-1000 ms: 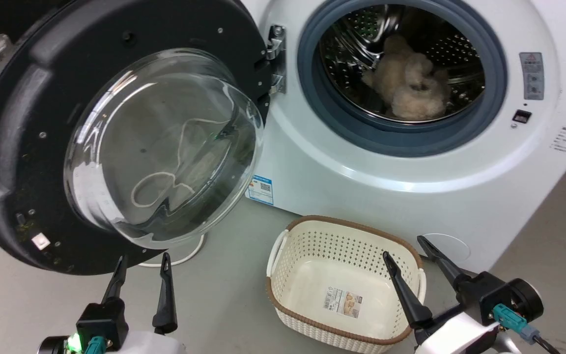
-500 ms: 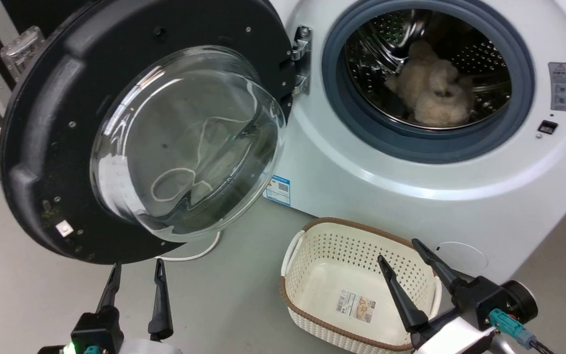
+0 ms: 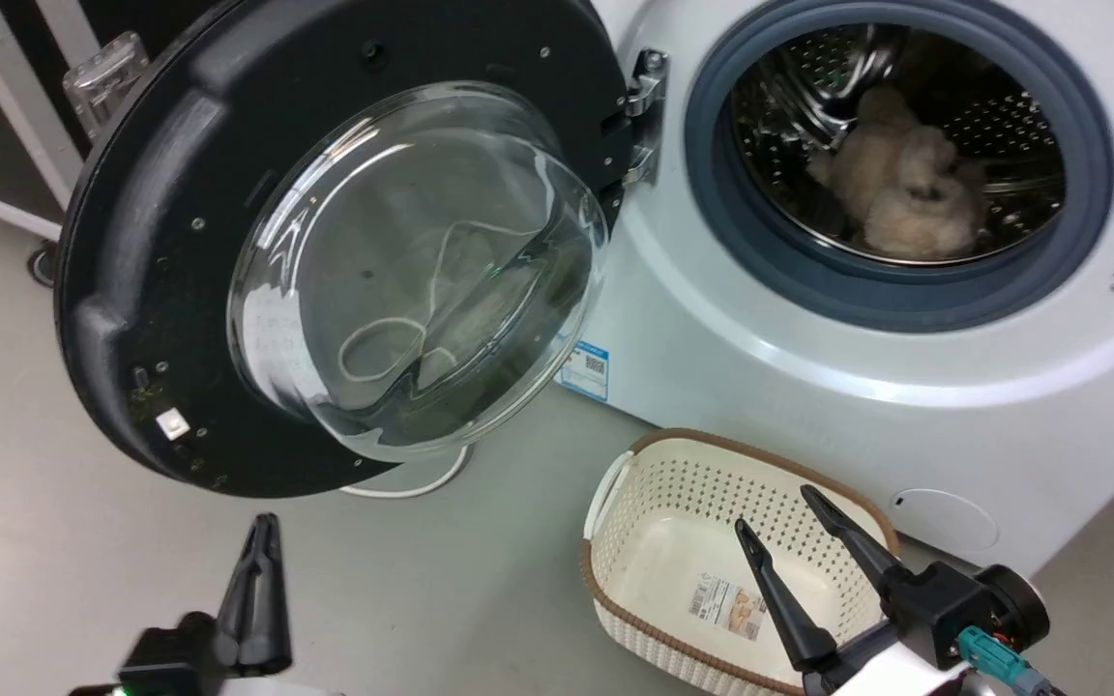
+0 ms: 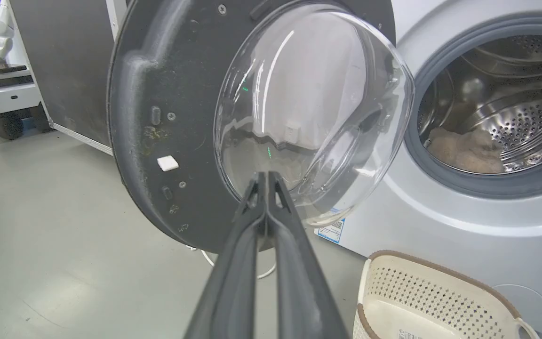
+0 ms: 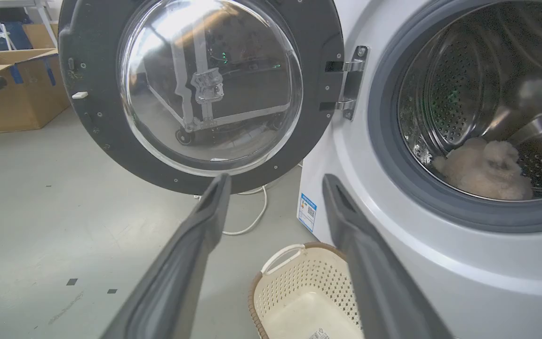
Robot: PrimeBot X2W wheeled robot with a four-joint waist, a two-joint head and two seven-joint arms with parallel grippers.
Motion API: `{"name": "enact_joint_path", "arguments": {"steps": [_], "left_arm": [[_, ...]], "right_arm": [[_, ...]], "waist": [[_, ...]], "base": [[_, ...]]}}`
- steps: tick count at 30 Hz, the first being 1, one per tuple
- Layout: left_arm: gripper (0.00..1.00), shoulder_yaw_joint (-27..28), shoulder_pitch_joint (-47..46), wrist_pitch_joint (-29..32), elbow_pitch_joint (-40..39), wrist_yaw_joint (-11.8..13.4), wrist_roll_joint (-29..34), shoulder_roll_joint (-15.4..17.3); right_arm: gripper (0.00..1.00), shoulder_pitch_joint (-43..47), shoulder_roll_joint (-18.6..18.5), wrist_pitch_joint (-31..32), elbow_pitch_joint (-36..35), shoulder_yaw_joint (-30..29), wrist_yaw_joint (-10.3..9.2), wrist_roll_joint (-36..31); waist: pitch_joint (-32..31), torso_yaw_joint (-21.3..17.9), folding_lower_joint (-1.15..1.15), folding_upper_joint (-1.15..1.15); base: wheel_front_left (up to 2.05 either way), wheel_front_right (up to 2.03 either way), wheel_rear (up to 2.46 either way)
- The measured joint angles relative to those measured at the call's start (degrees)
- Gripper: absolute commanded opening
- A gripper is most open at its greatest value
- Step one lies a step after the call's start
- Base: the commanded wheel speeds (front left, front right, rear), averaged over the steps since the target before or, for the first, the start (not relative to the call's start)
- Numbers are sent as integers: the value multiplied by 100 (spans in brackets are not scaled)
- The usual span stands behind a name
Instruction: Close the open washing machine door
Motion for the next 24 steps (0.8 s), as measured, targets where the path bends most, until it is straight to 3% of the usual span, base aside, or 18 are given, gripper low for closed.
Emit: {"name": "enact_joint_path", "arguments": {"steps": [4, 9, 12, 17, 24], "left_arm": [[0, 176, -83, -51, -299, -37, -293, -1], [0, 1038, -736, -146, -657, -412, -762, 70], [0, 1589, -1217, -171, -579, -489, -1222, 223], [0, 2398, -2045, 159, -8, -512, -2096, 853], [0, 3428, -3071, 1507, 1190, -156, -3663, 1668]], "right_arm": [[100, 16, -34, -52, -22, -58, 0, 0], [100, 87, -145, -133, -143, -52, 0, -2], [100, 62, -242, -172, -176, -22, 0, 1], [100, -47, -400, -234, -213, 35, 0, 65], [100, -225, -538, -310, -225, 136, 0, 181]], "waist": [[111, 88, 1, 0], [409, 155, 1, 0], [583, 88, 1, 0], [858, -60, 1, 0], [1174, -273, 1, 0]], "base": [[0, 0, 0], [0, 0, 0], [0, 0, 0], [0, 0, 0], [0, 0, 0]]}}
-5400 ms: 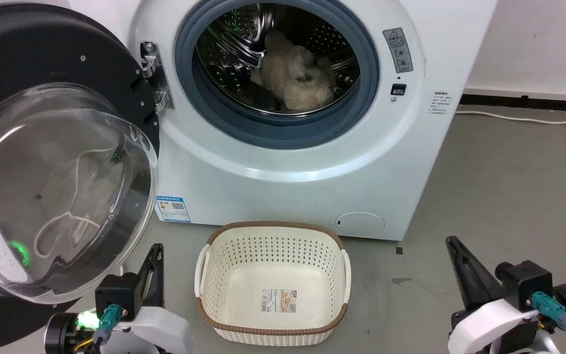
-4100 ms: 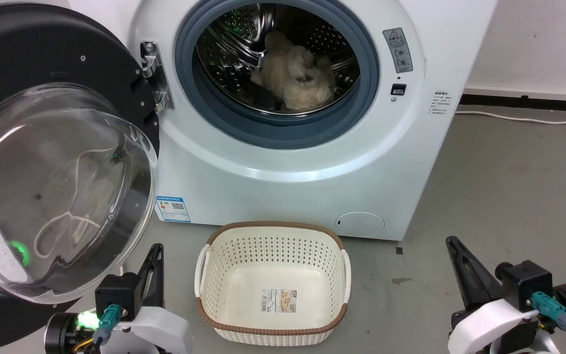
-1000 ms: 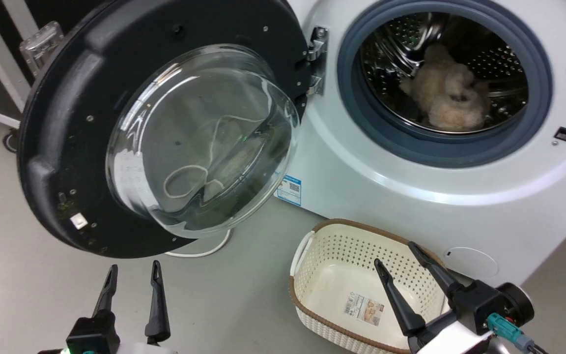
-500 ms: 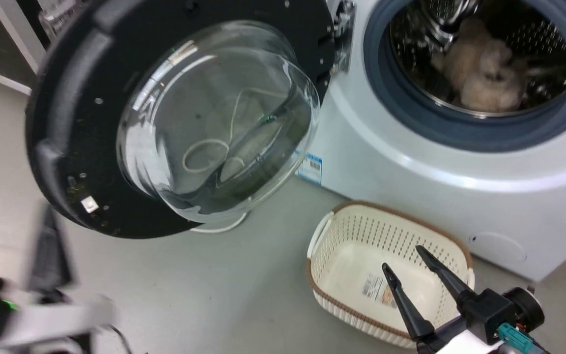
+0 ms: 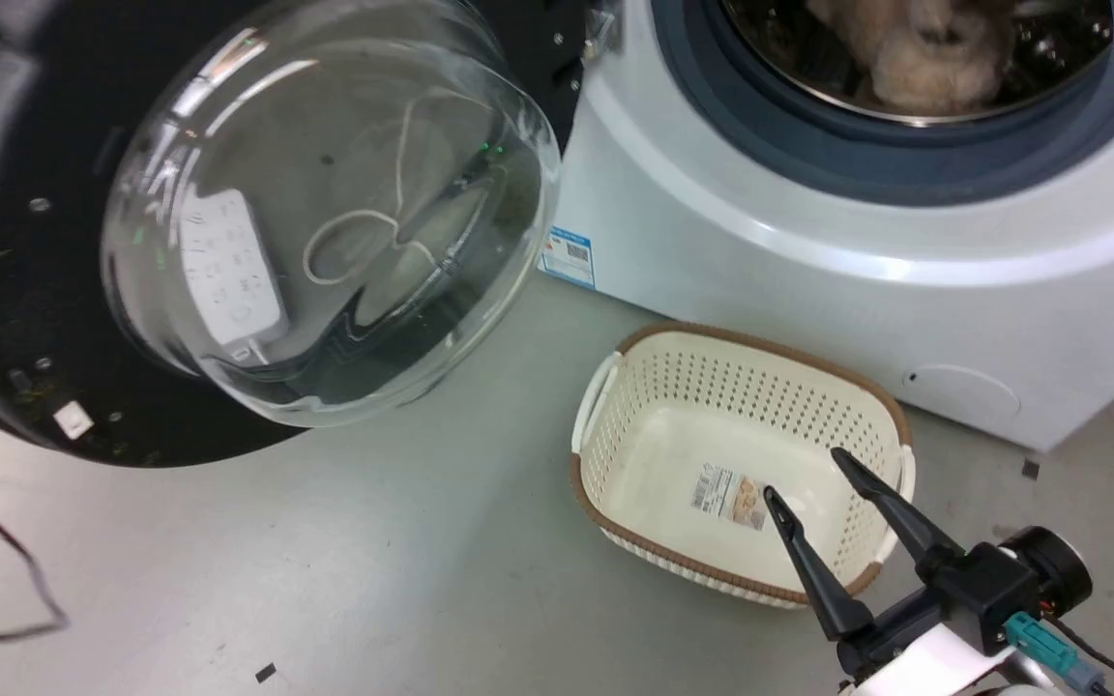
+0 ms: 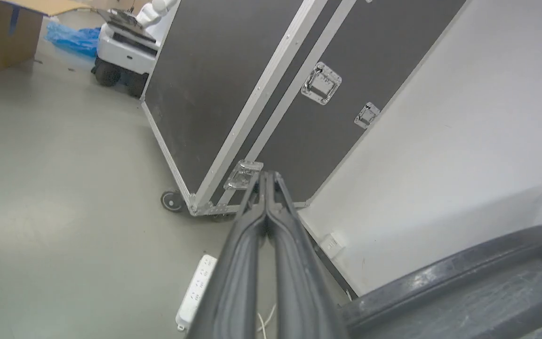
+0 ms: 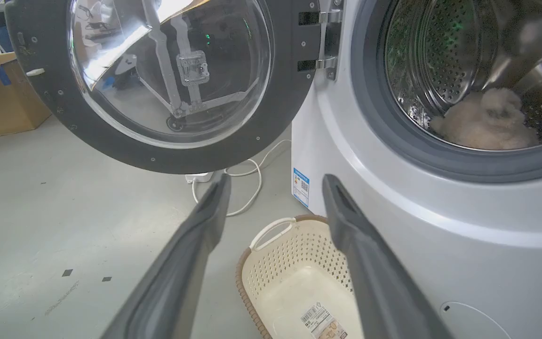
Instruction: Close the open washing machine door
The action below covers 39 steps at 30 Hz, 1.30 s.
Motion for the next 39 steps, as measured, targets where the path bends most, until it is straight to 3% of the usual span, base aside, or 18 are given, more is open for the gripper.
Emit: {"name": "enact_joint_path", "arguments": {"steps": [3, 8, 12, 20, 22, 30, 34, 39], "left_arm": [[0, 281, -351, 786, 542, 190, -714, 225], [0, 495, -859, 2054, 1068, 546, -1808, 266], [0, 282, -907, 2902, 1166, 537, -2182, 213], [0, 197, -628, 3757, 836, 381, -2621, 108], [0, 121, -202, 4289, 522, 287, -2903, -100], [0, -86, 769, 5000, -689, 135, -3426, -894], [0, -508, 1226, 5223, -1254, 157, -3531, -1410], [0, -1358, 1876, 5357, -1748, 196, -3475, -1590]], "right_arm": [[100, -21, -62, -42, 4, 29, 0, 49], [100, -90, -136, -67, 7, 90, 0, 93], [100, -148, -162, -68, 12, 146, 0, 94], [100, -244, -178, -69, 64, 171, 0, 134], [100, -238, -127, -88, 152, 93, 0, 136], [100, -197, 100, -92, 241, -182, 0, 133], [100, -158, 174, -92, 271, -313, 0, 120], [100, -116, 209, -93, 296, -456, 0, 73]], "waist": [[113, -60, 0, 0], [256, -107, 0, 0], [314, -153, -1, 0], [291, -261, -1, 0], [151, -306, -1, 0], [-229, -416, -2, 0], [-410, -514, -2, 0], [-521, -745, -2, 0]], "base": [[0, 0, 0], [0, 0, 0], [0, 0, 0], [0, 0, 0], [0, 0, 0], [0, 0, 0], [0, 0, 0], [0, 0, 0]]}}
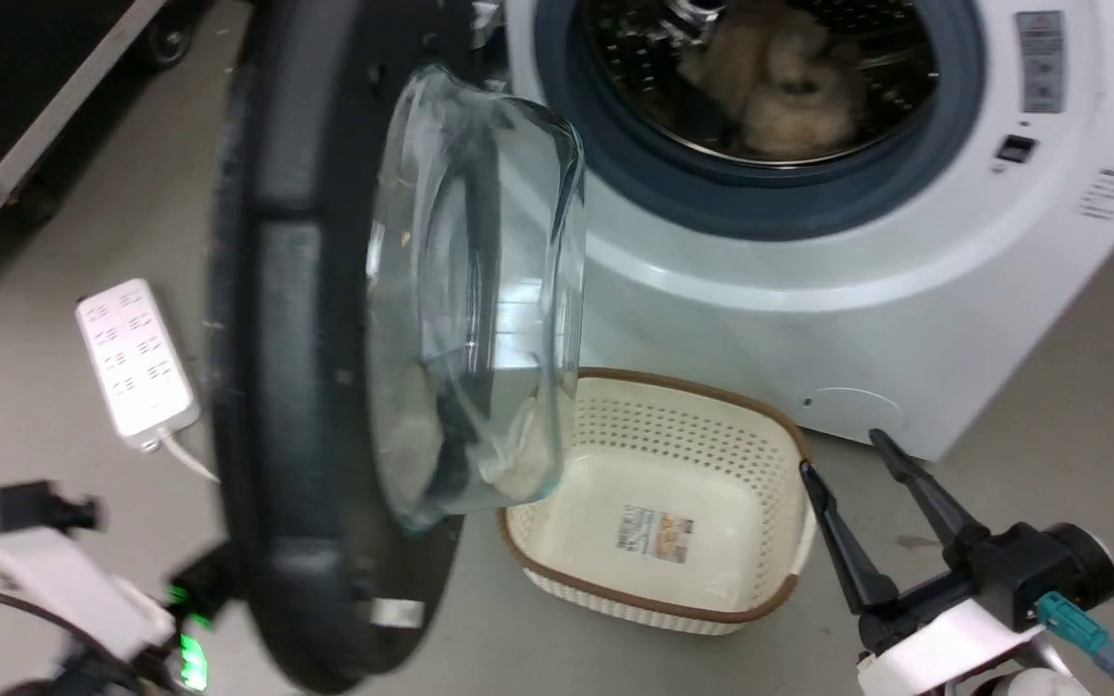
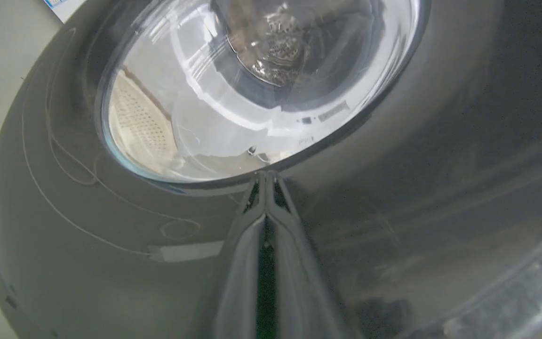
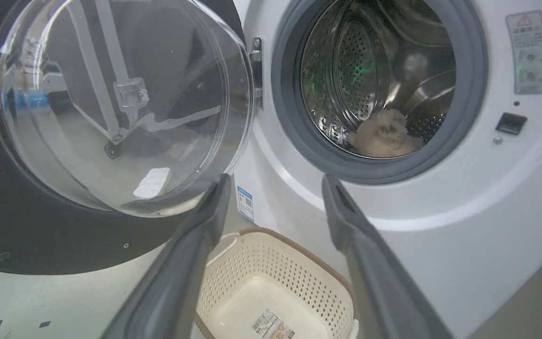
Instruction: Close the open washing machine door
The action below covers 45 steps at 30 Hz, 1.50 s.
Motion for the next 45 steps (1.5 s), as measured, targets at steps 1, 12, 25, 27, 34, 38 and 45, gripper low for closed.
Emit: {"name": "enact_joint_path", "arguments": {"steps": [1, 12, 25, 27, 34, 38, 45], "left_arm": [[0, -151, 90, -11, -44, 0, -34, -21], [0, -2050, 519, -1486, -213, 33, -851, -64], [0, -3099, -1086, -3548, 1232, -155, -1592, -81], [0, -3120, -1473, -3953, 1530, -161, -1655, -73], [0, -3218, -2770, -5068, 2698, -355, -1780, -87], [0, -3219, -3216, -5514, 3305, -526, -1786, -88], [73, -3605, -3214, -5664, 3672, -916, -1610, -55]], "right_arm": [[100, 0, 11, 0, 3, -33, 0, 0], [100, -14, 153, -1, 15, -215, 0, -157], [100, -205, 360, 0, 98, -289, 0, -90], [100, -236, 397, -1, 114, -278, 0, -60], [100, -271, 499, -1, 183, -234, 0, 5], [100, -307, 530, -1, 205, -230, 0, 20], [100, -302, 589, -1, 83, -389, 0, 119]], "waist": [[-9, -57, 0, 0], [100, -1053, 1, 0], [632, -2669, 2, 0], [718, -2915, 2, 0], [1000, -3605, 2, 0], [1102, -3812, 2, 1], [979, -3562, 2, 1]], "base": [[0, 0, 0], [0, 0, 0], [0, 0, 0], [0, 0, 0], [0, 0, 0], [0, 0, 0], [0, 0, 0]]}}
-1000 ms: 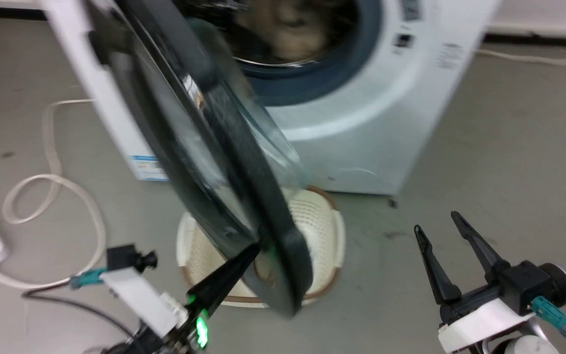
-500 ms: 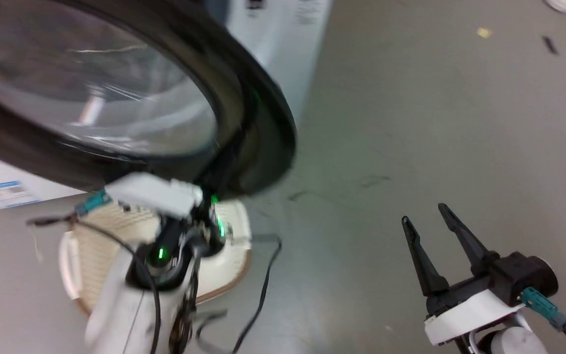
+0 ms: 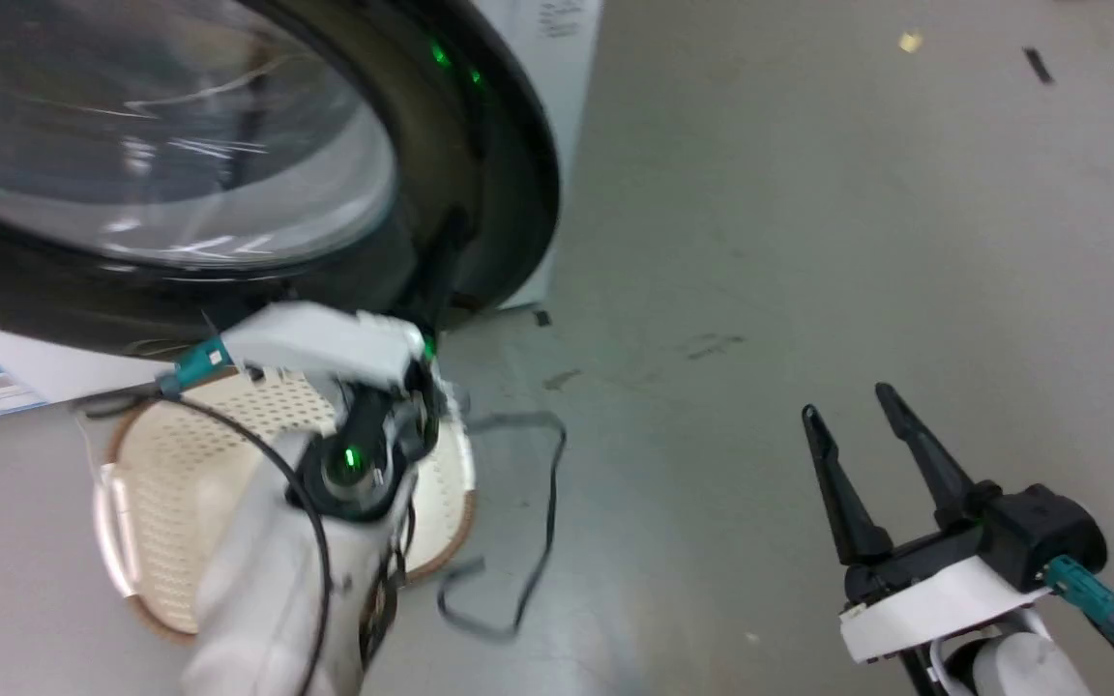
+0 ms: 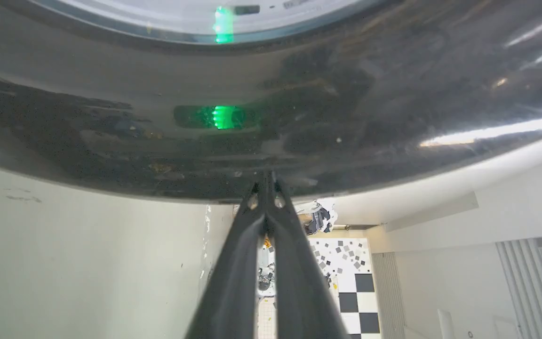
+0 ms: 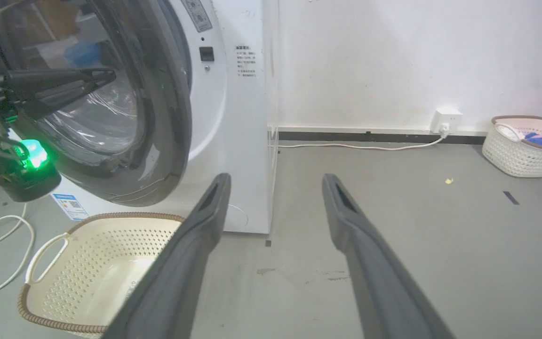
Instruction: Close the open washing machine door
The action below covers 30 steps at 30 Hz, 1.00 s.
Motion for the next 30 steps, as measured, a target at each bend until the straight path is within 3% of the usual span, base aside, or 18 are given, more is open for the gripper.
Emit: {"name": "enact_joint_path", "arguments": {"steps": [1, 6, 10, 14, 18, 22, 25, 29, 30], "left_arm": [[100, -71, 111, -5, -73, -4, 96, 26], [100, -516, 983, -375, -851, -49, 954, 476], [100, -893, 1714, -1290, -1204, -49, 2257, 1168], [100, -681, 2285, -1595, -1324, -47, 3333, 1461], [100, 314, 2704, -1603, -2002, 287, 5124, 1238], [100, 1001, 3210, -1604, -2524, 442, 6427, 698], [100, 1256, 3522, -1603, -2806, 452, 7476, 420], [100, 1263, 3689, -1603, -2902, 460, 8146, 359], [100, 1116, 3772, -1604, -2891, 508, 8683, 401]], "right_arm": [[100, 5, -3, 0, -36, -30, 0, -1], [100, 121, -45, 0, -224, -194, 0, -7], [100, 281, -121, 0, -365, -292, 0, -7], [100, 439, -197, 0, -469, -366, 0, -7], [100, 572, -277, 0, -568, -469, 0, -12], [100, 659, -280, 0, -606, -576, 0, -78], [100, 726, -271, 0, -606, -556, 0, -103], [100, 781, -265, 0, -573, -489, 0, -112], [100, 790, -257, 0, -549, -459, 0, -113]], "waist": [[-34, 59, 0, 0], [-243, 425, -1, 0], [-447, 772, -1, 0], [-658, 1138, -1, 0], [-839, 1513, -2, 0], [-990, 1844, -2, 0], [-1116, 2099, -2, 0], [-1175, 2235, -1, 0], [-1193, 2306, -1, 0]], "base": [[0, 0, 0], [0, 0, 0], [0, 0, 0], [0, 0, 0], [0, 0, 0], [0, 0, 0], [0, 0, 0], [0, 0, 0], [0, 0, 0]]}}
